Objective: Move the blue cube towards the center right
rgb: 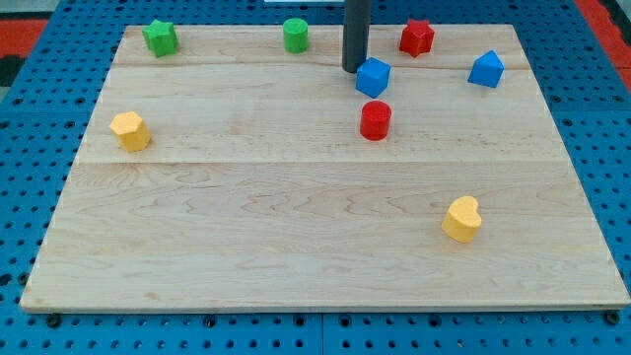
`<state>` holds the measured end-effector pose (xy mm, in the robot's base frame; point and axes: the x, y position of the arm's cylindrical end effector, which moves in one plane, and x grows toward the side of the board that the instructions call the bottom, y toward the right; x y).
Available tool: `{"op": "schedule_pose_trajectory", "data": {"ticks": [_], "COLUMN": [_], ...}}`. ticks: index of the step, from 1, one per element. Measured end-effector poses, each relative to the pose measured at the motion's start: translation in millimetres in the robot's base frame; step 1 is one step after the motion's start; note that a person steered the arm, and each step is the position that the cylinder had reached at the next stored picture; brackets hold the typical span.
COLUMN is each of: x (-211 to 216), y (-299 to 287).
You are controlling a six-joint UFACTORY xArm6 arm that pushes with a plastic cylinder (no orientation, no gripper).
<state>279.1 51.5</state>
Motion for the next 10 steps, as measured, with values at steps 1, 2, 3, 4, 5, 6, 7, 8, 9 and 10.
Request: {"op": "schedule_pose_trajectory", "data": {"ticks": [1, 2, 3, 4, 5, 6, 7, 8, 9, 10], "x": [-3, -12, -22, -23, -23, -23, -23, -24, -27, 16], "y": [3, 13, 18, 25, 33, 43, 51, 25, -6, 46]}}
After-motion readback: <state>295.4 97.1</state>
